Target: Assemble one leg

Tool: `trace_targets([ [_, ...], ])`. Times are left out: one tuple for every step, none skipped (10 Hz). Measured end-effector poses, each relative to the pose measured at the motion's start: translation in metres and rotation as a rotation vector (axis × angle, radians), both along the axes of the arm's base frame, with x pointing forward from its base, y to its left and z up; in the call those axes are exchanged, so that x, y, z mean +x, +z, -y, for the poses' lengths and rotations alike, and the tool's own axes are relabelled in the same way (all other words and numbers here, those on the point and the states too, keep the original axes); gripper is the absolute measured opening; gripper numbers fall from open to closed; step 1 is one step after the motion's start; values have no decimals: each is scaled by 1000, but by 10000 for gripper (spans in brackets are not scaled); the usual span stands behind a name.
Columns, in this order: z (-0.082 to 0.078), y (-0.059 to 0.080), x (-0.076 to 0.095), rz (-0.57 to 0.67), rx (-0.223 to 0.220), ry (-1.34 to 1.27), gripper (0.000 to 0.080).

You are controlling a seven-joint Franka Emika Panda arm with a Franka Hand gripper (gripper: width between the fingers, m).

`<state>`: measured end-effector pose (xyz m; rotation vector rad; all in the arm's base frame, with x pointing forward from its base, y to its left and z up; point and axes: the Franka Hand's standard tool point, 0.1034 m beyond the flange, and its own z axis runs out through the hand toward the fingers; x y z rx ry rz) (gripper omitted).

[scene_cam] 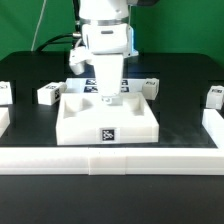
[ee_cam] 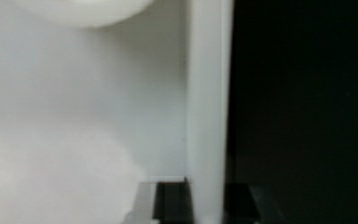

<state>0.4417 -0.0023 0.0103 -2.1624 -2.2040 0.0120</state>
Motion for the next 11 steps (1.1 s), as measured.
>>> trace_targets([
  [-13, 0, 8, 8, 5, -16, 61],
  [-23, 0, 17, 18, 10, -22, 61],
  [-31, 0, 24, 22, 11, -47, 61],
  [-41, 0, 31, 28, 12, -66, 61],
  [-50, 0, 36, 31, 13, -85, 61],
  [-61, 0, 44, 38, 17, -106, 61],
  [-70, 1, 51, 42, 18, -96, 61],
  [-77, 1, 59, 45, 17, -73, 61],
  [-81, 0, 62, 32, 14, -54, 61],
  [-82, 0, 62, 22, 12, -52, 61],
  [-82, 1, 62, 15, 10, -53, 61],
])
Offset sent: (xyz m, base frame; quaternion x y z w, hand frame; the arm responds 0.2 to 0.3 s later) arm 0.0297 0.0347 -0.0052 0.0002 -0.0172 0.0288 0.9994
